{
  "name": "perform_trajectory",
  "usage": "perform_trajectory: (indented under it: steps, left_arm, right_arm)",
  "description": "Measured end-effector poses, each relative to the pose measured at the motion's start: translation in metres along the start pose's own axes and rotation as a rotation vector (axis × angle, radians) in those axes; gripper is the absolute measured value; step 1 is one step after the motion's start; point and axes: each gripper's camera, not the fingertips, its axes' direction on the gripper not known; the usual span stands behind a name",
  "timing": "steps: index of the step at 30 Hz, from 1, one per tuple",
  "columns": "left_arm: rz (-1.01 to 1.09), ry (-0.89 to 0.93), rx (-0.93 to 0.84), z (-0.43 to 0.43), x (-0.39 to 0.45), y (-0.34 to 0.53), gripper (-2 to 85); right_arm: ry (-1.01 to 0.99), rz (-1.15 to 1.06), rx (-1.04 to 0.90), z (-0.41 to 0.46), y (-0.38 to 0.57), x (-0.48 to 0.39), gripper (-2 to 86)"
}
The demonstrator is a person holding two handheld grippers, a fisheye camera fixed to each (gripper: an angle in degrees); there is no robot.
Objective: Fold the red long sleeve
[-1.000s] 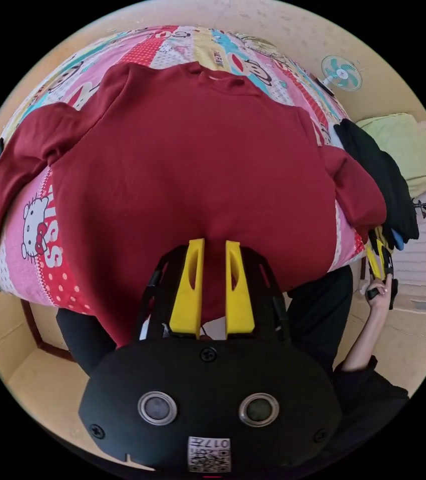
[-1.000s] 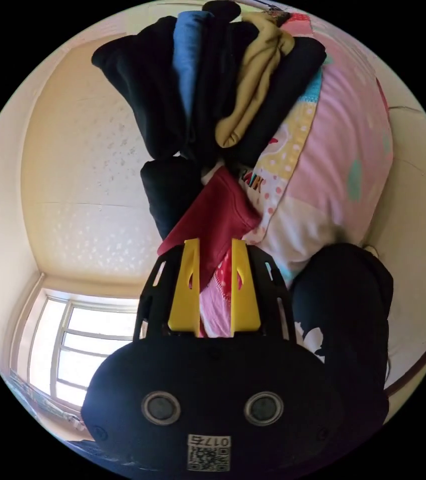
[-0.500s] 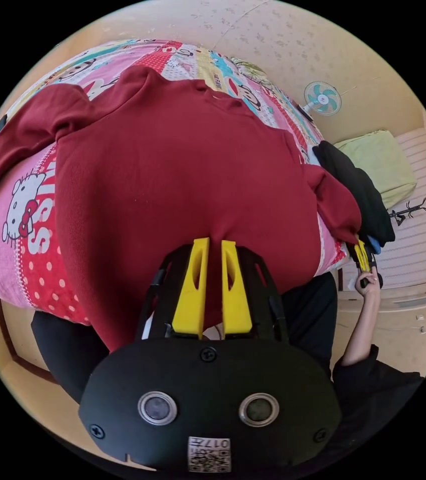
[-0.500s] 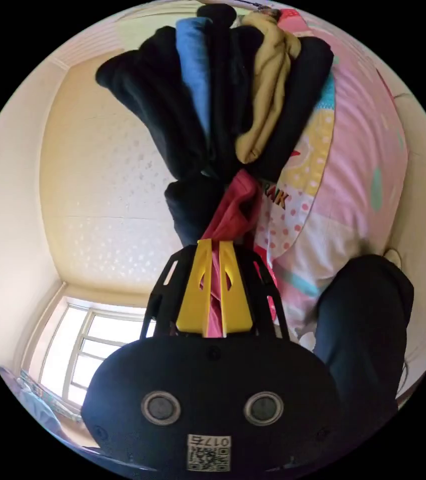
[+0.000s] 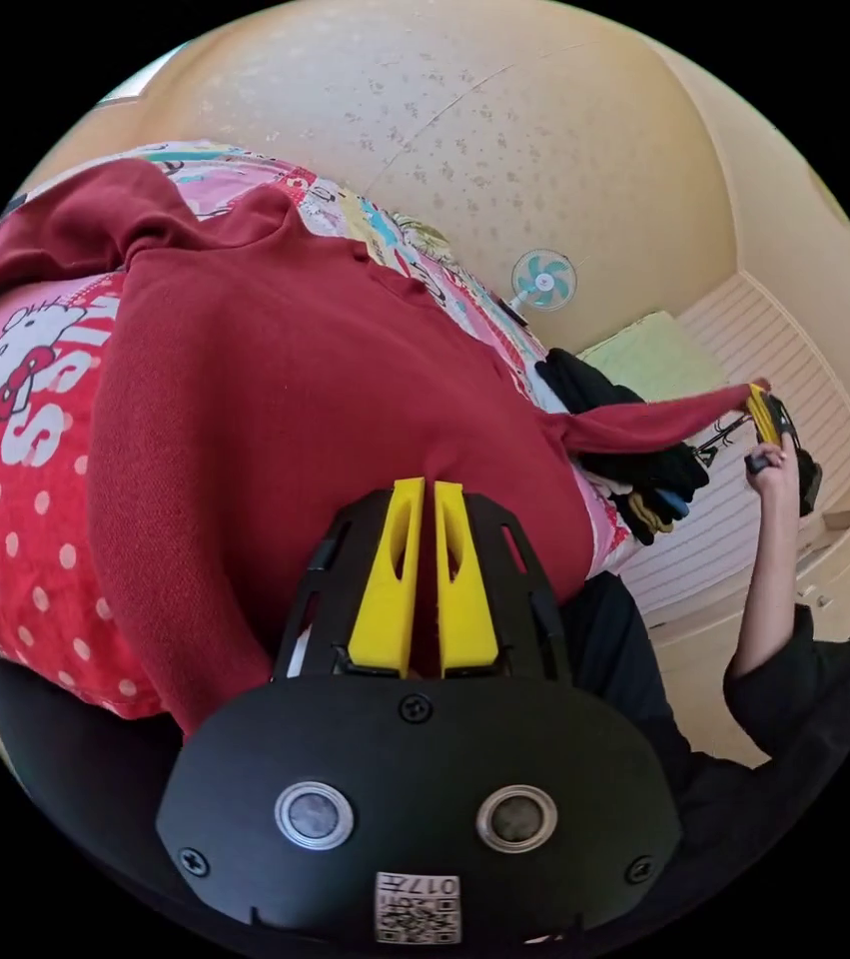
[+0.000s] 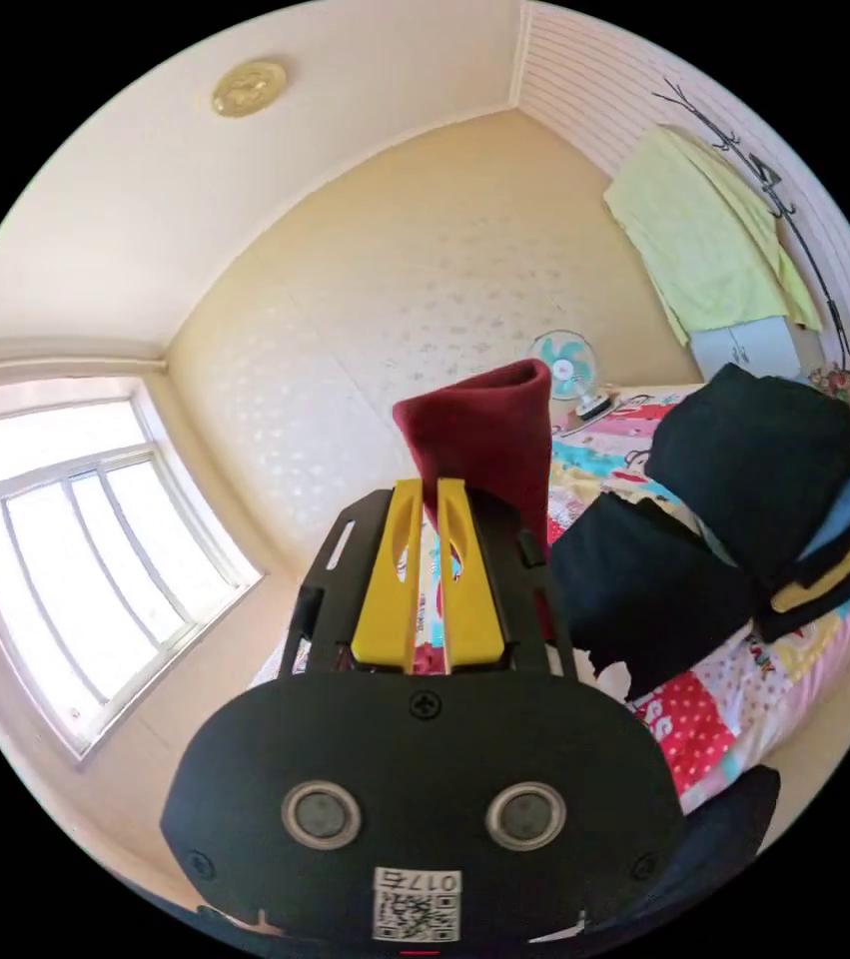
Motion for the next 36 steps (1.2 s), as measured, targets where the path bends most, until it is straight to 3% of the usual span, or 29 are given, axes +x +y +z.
perform_trajectory:
  steps: [6,9,11,12,15,17,19,21,24,26,27,29,30,36]
  left_arm:
    - [-0.031,0.089,0.004,-0.036,0.007,-0.011,0.4]
    - [-0.026,0.098,0.010,-0.052,0.016,-0.016,0.4]
    - [-0.022,0.101,0.012,-0.060,0.020,-0.021,0.3]
    - [-0.020,0.104,0.012,-0.065,0.023,-0.024,0.3]
    - [-0.015,0.126,0.003,-0.076,0.028,-0.035,0.2]
    - [-0.033,0.161,0.004,-0.083,0.028,-0.042,0.2]
    - [-0.041,0.184,0.002,-0.088,0.028,-0.050,0.1]
    - [-0.049,0.203,-0.003,-0.093,0.030,-0.061,0.2]
    - [-0.054,0.203,-0.002,-0.099,0.034,-0.075,0.2]
    - [-0.061,0.195,0.004,-0.102,0.037,-0.083,0.3]
    - [-0.064,0.187,0.008,-0.103,0.038,-0.089,0.3]
    - [-0.070,0.180,0.011,-0.105,0.040,-0.098,0.4]
    - [-0.075,0.179,0.012,-0.106,0.041,-0.105,0.5]
    - [-0.212,0.314,0.054,-0.118,0.024,-0.141,3.1]
  right_arm:
    - [-0.147,-0.391,-0.309,0.195,0.107,-0.174,3.4]
    - [-0.317,-0.576,-0.601,0.278,0.219,-0.228,3.6]
    - [-0.378,-0.679,-1.063,0.349,0.333,-0.234,4.0]
    - [-0.363,-0.685,-1.209,0.365,0.362,-0.230,4.2]
    - [-0.459,-0.512,-1.195,0.375,0.353,-0.213,5.7]
    - [-0.571,-0.366,-1.374,0.389,0.331,-0.207,8.8]
    - [-0.654,-0.368,-1.352,0.375,0.306,-0.207,9.7]
    - [-0.574,-0.416,-1.316,0.355,0.278,-0.203,9.1]
    - [-0.185,-0.508,-1.312,0.334,0.245,-0.189,6.1]
    - [0.046,-0.686,-1.354,0.343,0.232,-0.190,2.4]
    - [0.062,-0.735,-1.402,0.349,0.234,-0.192,2.0]
    - [0.034,-0.798,-1.745,0.383,0.272,-0.185,1.1]
    - [0.035,-0.783,-1.825,0.392,0.288,-0.179,1.0]
    - [0.112,-0.854,-1.905,0.425,0.327,-0.195,0.4]
